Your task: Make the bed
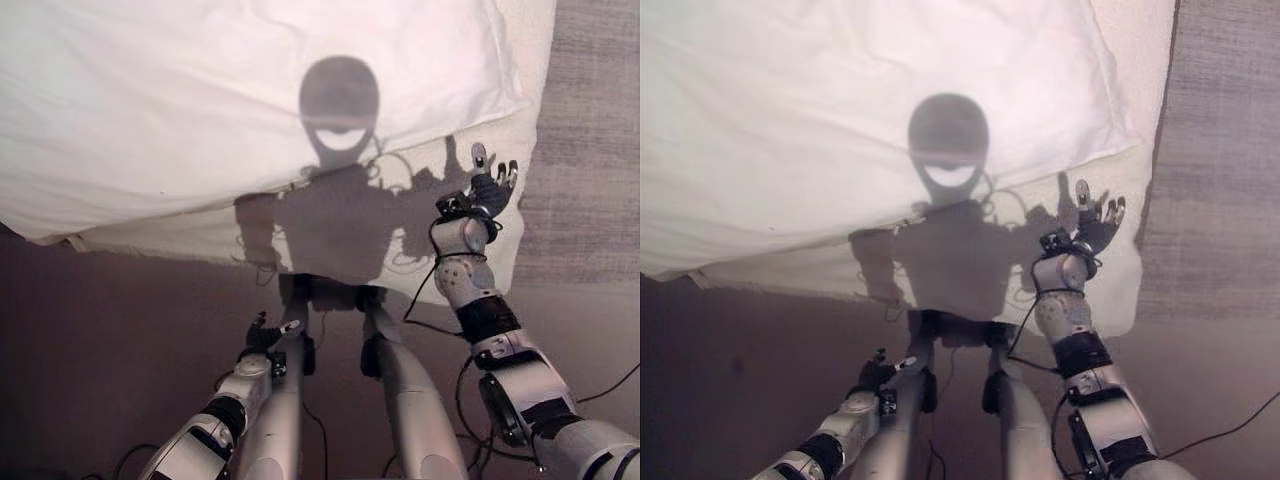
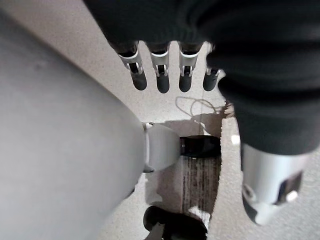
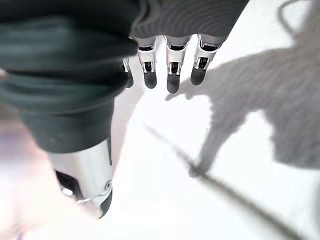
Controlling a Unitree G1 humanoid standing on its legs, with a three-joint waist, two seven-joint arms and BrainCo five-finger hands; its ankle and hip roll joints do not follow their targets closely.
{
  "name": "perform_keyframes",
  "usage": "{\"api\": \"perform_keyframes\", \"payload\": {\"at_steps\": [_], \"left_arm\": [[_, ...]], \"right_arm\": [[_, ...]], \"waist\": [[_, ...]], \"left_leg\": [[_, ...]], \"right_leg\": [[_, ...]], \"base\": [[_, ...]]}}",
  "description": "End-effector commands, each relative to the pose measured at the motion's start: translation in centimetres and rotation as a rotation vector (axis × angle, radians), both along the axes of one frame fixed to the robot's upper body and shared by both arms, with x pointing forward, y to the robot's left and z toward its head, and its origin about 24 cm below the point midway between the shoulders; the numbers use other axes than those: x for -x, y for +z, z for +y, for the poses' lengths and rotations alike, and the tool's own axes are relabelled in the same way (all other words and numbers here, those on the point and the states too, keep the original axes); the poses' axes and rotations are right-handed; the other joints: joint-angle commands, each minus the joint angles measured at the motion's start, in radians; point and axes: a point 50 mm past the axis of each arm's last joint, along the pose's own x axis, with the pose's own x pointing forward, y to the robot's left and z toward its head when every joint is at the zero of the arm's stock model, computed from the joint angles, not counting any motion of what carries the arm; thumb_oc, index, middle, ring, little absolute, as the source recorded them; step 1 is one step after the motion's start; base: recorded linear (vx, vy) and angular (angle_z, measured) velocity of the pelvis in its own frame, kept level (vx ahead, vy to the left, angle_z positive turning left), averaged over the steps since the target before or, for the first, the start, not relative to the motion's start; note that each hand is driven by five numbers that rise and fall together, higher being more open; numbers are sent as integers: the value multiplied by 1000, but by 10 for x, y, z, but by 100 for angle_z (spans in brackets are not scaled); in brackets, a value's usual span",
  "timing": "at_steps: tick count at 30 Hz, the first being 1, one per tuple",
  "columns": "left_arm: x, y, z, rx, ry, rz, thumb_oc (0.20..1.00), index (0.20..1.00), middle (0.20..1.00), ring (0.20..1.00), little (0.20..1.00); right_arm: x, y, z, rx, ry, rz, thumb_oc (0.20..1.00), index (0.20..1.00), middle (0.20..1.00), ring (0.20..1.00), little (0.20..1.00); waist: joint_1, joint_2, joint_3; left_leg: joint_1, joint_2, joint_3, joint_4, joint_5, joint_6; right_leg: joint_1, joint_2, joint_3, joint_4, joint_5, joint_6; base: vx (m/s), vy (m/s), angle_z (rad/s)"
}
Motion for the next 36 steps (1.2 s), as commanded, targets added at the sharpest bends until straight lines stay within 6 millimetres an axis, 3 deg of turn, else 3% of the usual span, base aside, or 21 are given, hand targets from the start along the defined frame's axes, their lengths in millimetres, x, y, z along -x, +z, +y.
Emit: {"api": "perform_keyframes", "payload": {"at_steps": [1,4,9,23,29,36], "left_arm": [[18,-14,5,11,30,40,1000,1000,1000,1000,1000],[18,-14,9,5,28,39,1000,1000,1000,1000,1000],[19,-15,13,-5,26,48,1000,1000,1000,1000,1000],[24,-22,15,-1,35,104,1000,1000,1000,1000,1000],[23,-22,8,11,27,109,1000,1000,1000,1000,1000],[22,-21,3,18,27,111,1000,1000,1000,1000,1000]], "right_arm": [[12,26,-5,179,12,-177,1000,1000,1000,1000,1000],[16,40,2,292,38,-236,1000,1000,1000,1000,1000],[16,50,9,310,88,-285,1000,1000,1000,1000,1000],[-35,35,17,-148,161,-82,1000,1000,1000,1000,1000],[-37,29,32,-286,189,-77,1000,1000,1000,1000,1000],[-26,6,48,-329,215,-73,1000,1000,1000,1000,1000]], "waist": [[14,-52,-5],[19,-54,-5],[27,-59,-5],[71,-60,-5],[77,-49,-5],[71,-43,-5]], "left_leg": [[47,-37,41,88,-110,46],[48,-36,37,88,-109,46],[49,-36,33,93,-110,44],[63,-33,27,80,-113,38],[65,-36,28,73,-113,36],[67,-42,34,75,-116,39]], "right_leg": [[9,-48,90,19,59,70],[12,-48,85,18,59,70],[17,-48,78,20,57,70],[39,-46,67,7,57,69],[40,-47,66,2,57,70],[41,-50,70,6,54,71]], "base": [[0,0,0],[-9,-24,0],[0,0,0],[0,0,0],[0,0,0],[0,0,0]]}}
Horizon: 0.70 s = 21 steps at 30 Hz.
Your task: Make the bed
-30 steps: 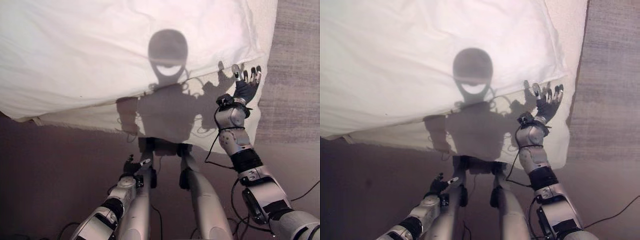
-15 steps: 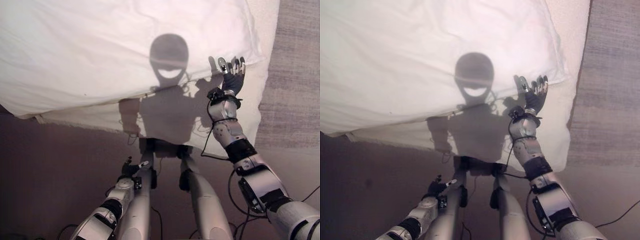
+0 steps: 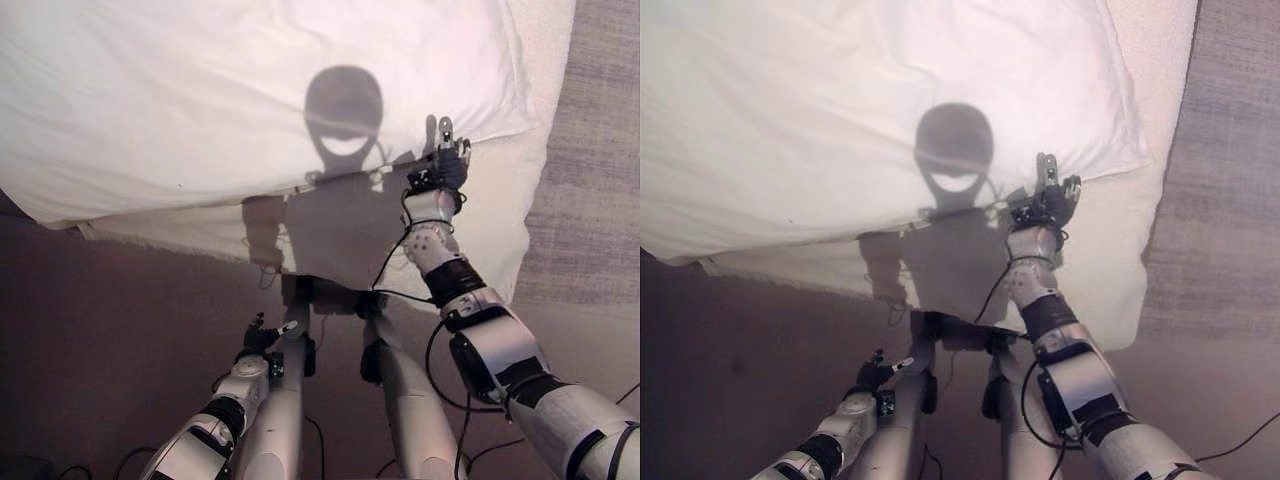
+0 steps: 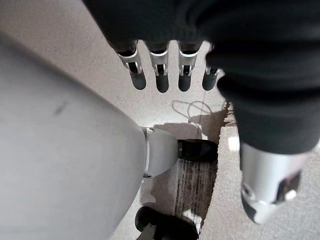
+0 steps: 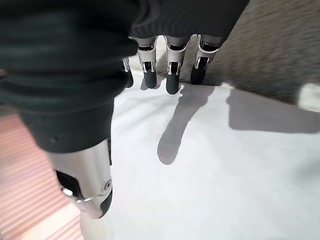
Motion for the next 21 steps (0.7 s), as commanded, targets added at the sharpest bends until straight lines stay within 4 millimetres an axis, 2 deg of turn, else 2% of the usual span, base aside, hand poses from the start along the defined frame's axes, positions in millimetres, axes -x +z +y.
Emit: {"api": "perform_keyframes", "payload": {"at_steps": [1,6,7,12,16,21], "left_arm": [[20,-18,-5,12,12,96,1000,1000,1000,1000,1000],[21,-19,-8,5,16,110,1000,1000,1000,1000,1000],[21,-19,-12,8,13,111,1000,1000,1000,1000,1000],[20,-18,-18,18,4,99,1000,1000,1000,1000,1000],[19,-17,-16,17,-4,84,1000,1000,1000,1000,1000],[19,-16,-9,22,-2,66,1000,1000,1000,1000,1000]], "right_arm": [[12,-7,0,-75,-25,-53,1000,1000,1000,1000,1000],[25,-22,11,-122,-28,-46,1000,1000,1000,1000,1000],[32,-31,17,-146,-24,-36,1000,1000,1000,1000,1000],[45,-49,19,-126,-20,-10,1000,1000,1000,1000,1000],[42,-63,19,-59,49,18,1000,1000,1000,1000,1000],[32,-61,7,34,82,-7,1000,1000,1000,1000,1000]], "waist": [[14,-32,-4],[4,-33,-4],[-2,-34,-4],[-13,-32,-4],[-15,-28,-4],[-8,-21,-4]], "left_leg": [[52,-43,54,74,-111,48],[48,-44,58,81,-116,51],[42,-46,60,87,-117,51],[38,-49,67,90,-119,55],[40,-49,73,82,-115,56],[44,-48,73,75,-111,54]], "right_leg": [[17,-51,80,8,59,64],[13,-53,84,9,59,65],[11,-54,85,10,60,65],[5,-57,90,11,62,67],[0,-57,97,11,67,68],[-2,-60,96,9,69,69]], "base": [[0,0,0],[0,0,0],[0,0,0],[0,0,0],[0,0,0],[0,0,0]]}}
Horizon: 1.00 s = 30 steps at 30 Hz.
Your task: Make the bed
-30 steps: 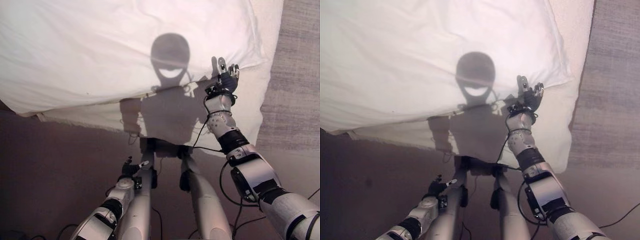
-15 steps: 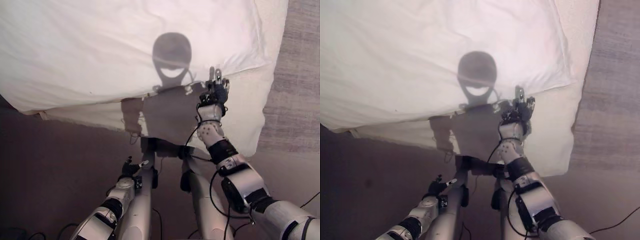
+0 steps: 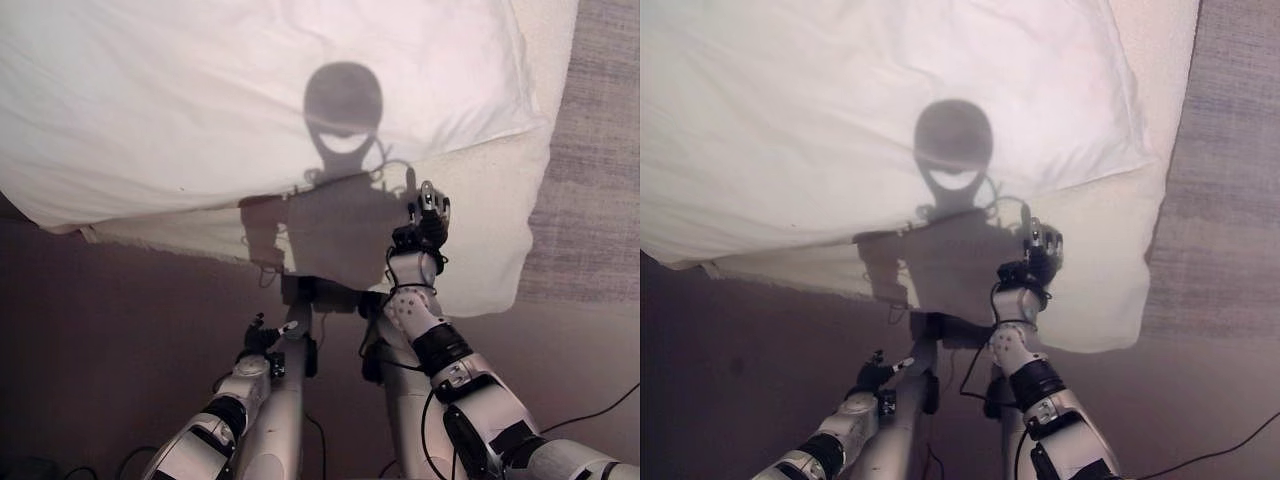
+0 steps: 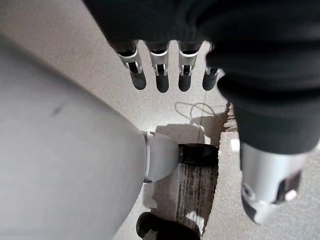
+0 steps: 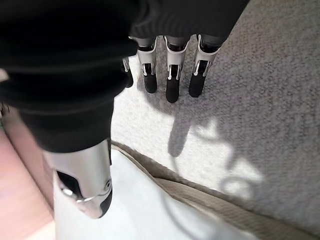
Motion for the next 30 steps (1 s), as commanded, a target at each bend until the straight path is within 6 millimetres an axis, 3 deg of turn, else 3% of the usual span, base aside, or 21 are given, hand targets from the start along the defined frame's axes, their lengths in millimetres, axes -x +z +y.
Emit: {"api": "perform_keyframes", "payload": {"at_steps": [1,7,19,22,26,30], "left_arm": [[20,-17,-6,31,-9,59,1000,1000,1000,1000,1000],[22,-18,0,24,-13,62,1000,1000,1000,1000,1000],[23,-18,7,14,-18,57,1000,1000,1000,1000,1000],[23,-18,6,17,-20,53,1000,1000,1000,1000,1000],[22,-17,9,15,-6,55,1000,1000,1000,1000,1000],[22,-18,10,4,2,66,1000,1000,1000,1000,1000]], "right_arm": [[-6,15,-6,27,33,-84,1000,1000,1000,1000,1000],[-18,27,-22,68,11,-99,1000,1000,1000,1000,1000],[-31,94,-45,107,-81,-257,1000,1000,1000,1000,1000],[-30,103,-48,114,-93,-283,1000,1000,1000,1000,1000],[-21,129,-52,99,-146,-386,1000,1000,1000,1000,1000],[-13,139,-51,85,-152,-448,1000,1000,1000,1000,1000]], "waist": [[-4,-19,-4],[8,-17,-4],[32,-15,-4],[34,-15,-4],[28,-24,-4],[17,-38,-4]], "left_leg": [[44,-30,57,73,-107,59],[42,-29,54,78,-110,59],[39,-28,41,81,-113,56],[37,-28,39,83,-115,57],[38,-26,40,91,-121,58],[39,-24,39,102,-129,63]], "right_leg": [[0,-41,84,10,73,63],[2,-40,82,11,71,63],[3,-38,67,20,58,62],[4,-38,64,22,57,62],[4,-38,62,31,51,62],[3,-37,64,42,47,61]], "base": [[0,0,0],[0,0,0],[0,0,0],[0,0,0],[0,0,0],[0,0,0]]}}
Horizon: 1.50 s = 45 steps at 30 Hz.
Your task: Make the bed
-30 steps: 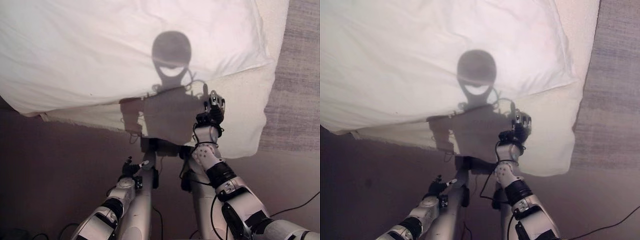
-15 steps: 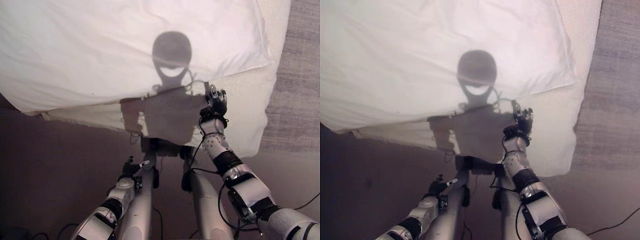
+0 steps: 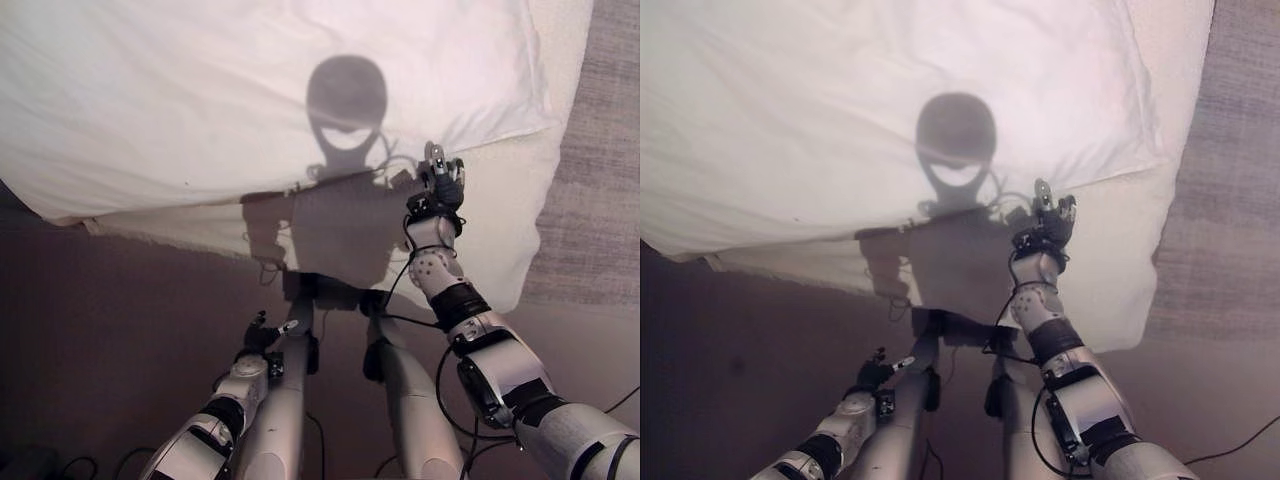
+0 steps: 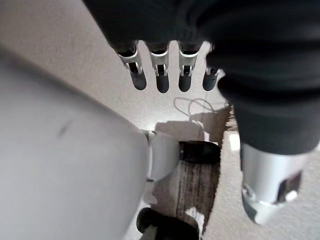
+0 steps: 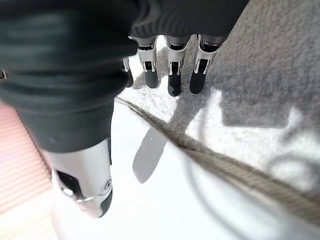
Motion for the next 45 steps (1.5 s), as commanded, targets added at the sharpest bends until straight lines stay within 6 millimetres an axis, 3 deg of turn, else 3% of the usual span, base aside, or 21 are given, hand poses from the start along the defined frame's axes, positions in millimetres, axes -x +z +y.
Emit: {"api": "perform_keyframes", "payload": {"at_steps": [1,7,11,22,23,27,31,33,34,36,41,45], "left_arm": [[23,-18,6,-10,28,86,1000,1000,1000,1000,1000],[23,-18,9,-9,33,82,1000,1000,1000,1000,1000],[23,-17,13,-8,24,69,1000,1000,1000,1000,1000],[27,-18,22,-9,6,72,1000,1000,1000,1000,1000],[28,-19,22,-8,3,75,1000,1000,1000,1000,1000],[28,-20,24,-34,-15,99,1000,1000,1000,1000,1000],[23,-17,19,-38,-39,90,1000,1000,1000,1000,1000],[21,-15,15,-33,-60,77,1000,1000,1000,1000,1000],[21,-15,15,-33,-60,77,1000,1000,1000,1000,1000],[17,-12,10,-37,-85,57,1000,1000,1000,1000,1000],[14,-11,5,-39,-60,61,1000,1000,1000,1000,1000],[12,-10,1,-30,-32,54,1000,1000,1000,1000,1000]], "right_arm": [[14,81,-28,28,-114,-355,1000,1000,1000,1000,1000],[12,95,-30,65,-114,-374,1000,1000,1000,1000,1000],[1,118,-37,146,-107,-354,1000,1000,1000,1000,1000],[-14,164,-28,357,-18,-344,1000,1000,1000,1000,1000],[-17,162,-25,371,-2,-323,1000,1000,1000,1000,1000],[-36,143,-50,548,-69,-15,1000,1000,1000,1000,1000],[-41,137,-43,646,-55,87,1000,1000,1000,1000,1000],[-43,123,-58,800,-92,238,1000,1000,1000,1000,1000],[-43,123,-58,800,-92,238,1000,1000,1000,1000,1000],[-43,103,-72,811,-117,352,1000,1000,1000,1000,1000],[-41,76,-80,507,-168,397,1000,1000,1000,1000,1000],[-43,61,-61,334,-132,356,1000,1000,1000,1000,1000]], "waist": [[8,-42,-5],[10,-50,-5],[21,-47,-6],[47,-56,-6],[49,-58,-5],[55,-72,-6],[54,-79,-5],[63,-76,-5],[63,-75,-5],[72,-68,-5],[76,-56,-5],[71,-46,-5]], "left_leg": [[63,-25,54,105,-130,64],[67,-23,55,108,-134,66],[68,-21,54,111,-132,65],[62,-14,45,110,-125,58],[61,-15,43,112,-126,58],[56,-13,38,111,-120,54],[52,-12,34,113,-119,53],[46,-15,29,120,-120,54],[45,-15,29,120,-120,54],[38,-19,20,120,-119,56],[39,-24,14,116,-122,61],[37,-27,15,114,-124,65]], "right_leg": [[25,-40,73,45,48,59],[27,-39,74,48,48,58],[28,-37,73,50,47,56],[25,-33,59,53,45,54],[24,-33,58,53,46,54],[23,-32,50,54,50,51],[23,-31,45,56,48,49],[23,-32,39,58,46,47],[23,-32,39,58,46,47],[22,-32,33,56,42,46],[21,-33,32,68,26,45],[15,-36,39,71,22,46]], "base": [[0,0,0],[0,0,0],[0,0,0],[-1,-4,2],[1,-18,3],[0,0,0],[3,-18,7],[0,0,0],[3,-9,7],[12,-18,12],[6,0,3],[1,38,1]]}}
